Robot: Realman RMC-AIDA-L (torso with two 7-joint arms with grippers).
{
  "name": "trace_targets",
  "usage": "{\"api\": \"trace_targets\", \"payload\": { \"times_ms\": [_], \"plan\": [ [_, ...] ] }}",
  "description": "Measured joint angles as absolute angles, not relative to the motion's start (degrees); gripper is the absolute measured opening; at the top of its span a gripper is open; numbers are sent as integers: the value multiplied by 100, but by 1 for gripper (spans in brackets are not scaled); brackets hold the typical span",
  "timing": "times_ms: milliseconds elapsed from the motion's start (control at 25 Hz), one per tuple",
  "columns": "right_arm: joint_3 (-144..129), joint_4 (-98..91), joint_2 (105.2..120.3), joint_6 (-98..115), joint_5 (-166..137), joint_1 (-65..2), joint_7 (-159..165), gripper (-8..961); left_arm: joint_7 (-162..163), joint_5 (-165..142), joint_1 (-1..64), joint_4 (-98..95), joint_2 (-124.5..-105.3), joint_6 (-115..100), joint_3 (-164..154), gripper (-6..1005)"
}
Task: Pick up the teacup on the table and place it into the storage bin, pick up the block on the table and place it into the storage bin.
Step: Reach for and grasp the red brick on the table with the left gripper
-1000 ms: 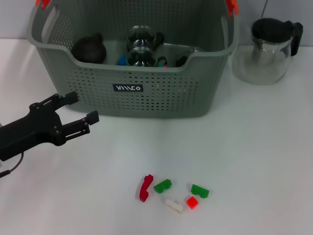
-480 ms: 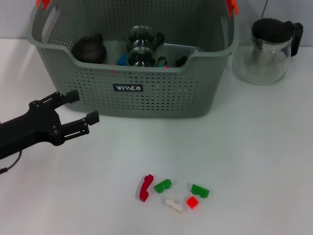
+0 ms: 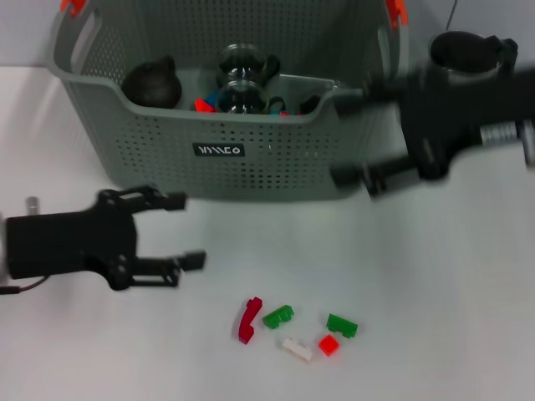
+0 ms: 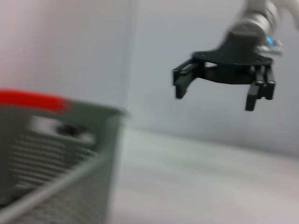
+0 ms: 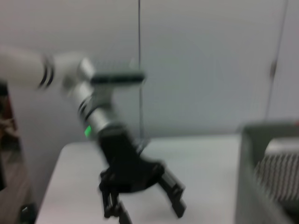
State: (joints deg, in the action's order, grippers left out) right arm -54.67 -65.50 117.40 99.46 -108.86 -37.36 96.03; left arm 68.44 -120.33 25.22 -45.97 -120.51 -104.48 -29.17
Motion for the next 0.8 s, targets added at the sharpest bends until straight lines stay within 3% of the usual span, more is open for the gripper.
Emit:
{"api": "trace_targets", "payload": {
  "times_ms": [160,280,520,800],
  "plan": [
    [-5481,-6488,11943,9991,-11308,-3232,9587,914,6927,-12518,2756,-5094,-12101,-10324,-3621,860],
    [-5481,-6277,12015,9940,-11484,-2950,9618,914,7241,-12840,2954,-5557,-12148,-10132,-4198,859],
    [-5415,-5589,11954,9751,-11563,-2806,9564,913,7895,-13476,3354,-6123,-12186,-9925,-5403,857],
    [-5406,-5378,11984,9536,-11741,-2878,9671,913,8180,-14151,3576,-6564,-12420,-9588,-6505,854]
  ]
}}
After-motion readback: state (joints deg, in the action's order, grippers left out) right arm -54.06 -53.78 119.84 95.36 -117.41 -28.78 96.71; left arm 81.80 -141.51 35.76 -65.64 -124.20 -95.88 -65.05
